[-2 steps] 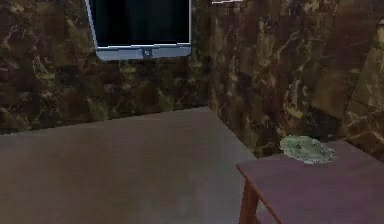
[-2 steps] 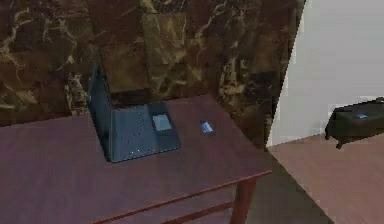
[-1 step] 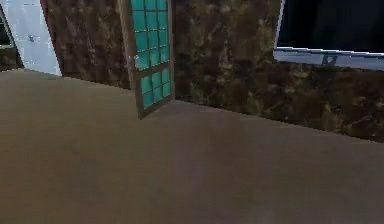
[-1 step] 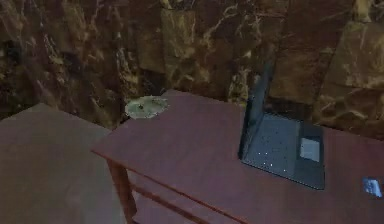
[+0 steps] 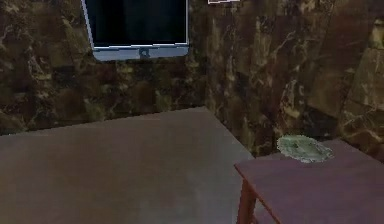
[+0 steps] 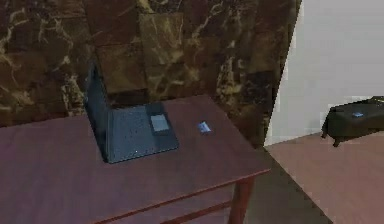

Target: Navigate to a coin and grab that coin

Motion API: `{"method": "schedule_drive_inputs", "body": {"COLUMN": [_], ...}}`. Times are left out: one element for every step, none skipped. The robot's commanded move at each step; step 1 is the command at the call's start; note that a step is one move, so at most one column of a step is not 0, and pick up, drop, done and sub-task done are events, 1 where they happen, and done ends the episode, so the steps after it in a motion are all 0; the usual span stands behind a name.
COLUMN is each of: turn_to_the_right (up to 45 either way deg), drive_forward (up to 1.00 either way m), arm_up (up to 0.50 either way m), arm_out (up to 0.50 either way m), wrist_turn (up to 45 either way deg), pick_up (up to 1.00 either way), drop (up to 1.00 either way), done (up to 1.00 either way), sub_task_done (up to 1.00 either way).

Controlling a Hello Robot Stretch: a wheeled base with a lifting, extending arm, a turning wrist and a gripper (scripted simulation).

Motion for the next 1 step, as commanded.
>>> {"method": "schedule_drive_inputs", "body": {"turn_to_the_right": [18.0], "drive_forward": [0.00], "arm_up": [0.00], "arm_out": [0.00], "wrist_turn": [0.0], "pick_up": [0.00], "drop": [0.00], "done": [0.00], "sub_task_done": [0.00]}}
